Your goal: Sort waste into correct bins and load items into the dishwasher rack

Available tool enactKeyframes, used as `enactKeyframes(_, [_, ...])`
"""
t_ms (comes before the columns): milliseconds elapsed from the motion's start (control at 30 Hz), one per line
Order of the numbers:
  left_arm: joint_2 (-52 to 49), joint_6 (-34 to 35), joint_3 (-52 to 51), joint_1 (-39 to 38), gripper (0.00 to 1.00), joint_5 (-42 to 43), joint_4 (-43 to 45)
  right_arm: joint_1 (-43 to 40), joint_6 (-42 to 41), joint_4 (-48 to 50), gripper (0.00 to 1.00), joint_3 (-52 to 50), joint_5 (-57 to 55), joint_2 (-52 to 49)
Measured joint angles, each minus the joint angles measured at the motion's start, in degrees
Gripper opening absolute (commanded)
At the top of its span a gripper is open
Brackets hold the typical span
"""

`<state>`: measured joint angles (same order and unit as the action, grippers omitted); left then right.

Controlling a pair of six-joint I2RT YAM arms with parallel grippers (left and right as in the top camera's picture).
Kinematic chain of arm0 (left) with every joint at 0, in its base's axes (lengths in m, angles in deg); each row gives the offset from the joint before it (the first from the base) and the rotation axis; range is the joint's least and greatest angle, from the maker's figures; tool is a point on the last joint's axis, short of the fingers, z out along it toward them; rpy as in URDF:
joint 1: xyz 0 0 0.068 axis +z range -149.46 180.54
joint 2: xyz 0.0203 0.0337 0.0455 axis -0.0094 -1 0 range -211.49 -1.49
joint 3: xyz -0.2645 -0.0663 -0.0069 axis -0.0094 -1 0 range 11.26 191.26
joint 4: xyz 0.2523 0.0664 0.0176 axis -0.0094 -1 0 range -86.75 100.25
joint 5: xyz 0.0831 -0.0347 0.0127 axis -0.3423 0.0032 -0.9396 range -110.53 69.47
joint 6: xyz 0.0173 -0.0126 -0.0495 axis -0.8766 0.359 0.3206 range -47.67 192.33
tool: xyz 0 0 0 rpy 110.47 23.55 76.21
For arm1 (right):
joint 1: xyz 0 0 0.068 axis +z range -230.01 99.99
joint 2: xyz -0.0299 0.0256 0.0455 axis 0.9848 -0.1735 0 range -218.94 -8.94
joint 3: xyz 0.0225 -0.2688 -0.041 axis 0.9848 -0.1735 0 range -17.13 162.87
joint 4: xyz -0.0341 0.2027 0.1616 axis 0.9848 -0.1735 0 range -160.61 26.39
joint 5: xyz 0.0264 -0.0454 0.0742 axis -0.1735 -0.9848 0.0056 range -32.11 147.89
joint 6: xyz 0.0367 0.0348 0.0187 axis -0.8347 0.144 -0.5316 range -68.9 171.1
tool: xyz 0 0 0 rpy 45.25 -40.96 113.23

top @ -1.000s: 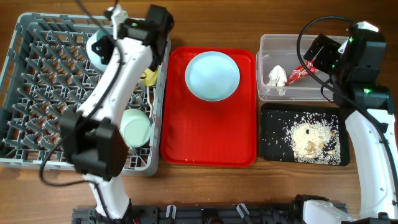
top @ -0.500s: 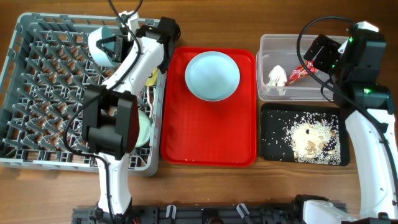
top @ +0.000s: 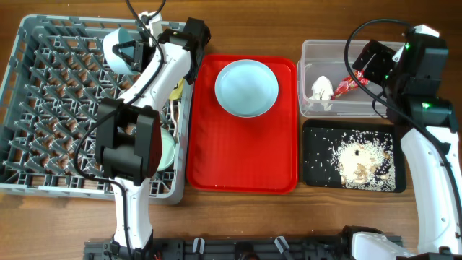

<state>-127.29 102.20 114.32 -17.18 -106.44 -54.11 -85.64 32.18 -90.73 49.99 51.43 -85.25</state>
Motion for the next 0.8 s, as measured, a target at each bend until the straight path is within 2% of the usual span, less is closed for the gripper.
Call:
enactKeyframes(200, [0.0,-0.2,0.0,-0.2,0.04,4.7,0.2,0.0,0.0,0.0,1.00,0.0,0.0,0.0])
enactKeyframes(300, [0.0,-1.4,0.0,-0.1,0.04,1.6,0.9,0.0,0.0,0.0,1.00,0.0,0.0,0.0])
enactKeyframes(433, [0.0,-7.9,0.0,1.8,0.04,-0.9,2.7,0.0,0.0,0.0,1.00,0.0,0.0,0.0])
enactKeyframes(567, [0.0,-9.5,0.0,4.9,0.04,-1.3,2.2,0.0,0.0,0.0,1.00,0.0,0.0,0.0])
enactKeyframes(800, [0.0,-9.9,0.0,5.3,0.04,1.0,3.0,0.0,0.0,0.0,1.00,0.0,0.0,0.0])
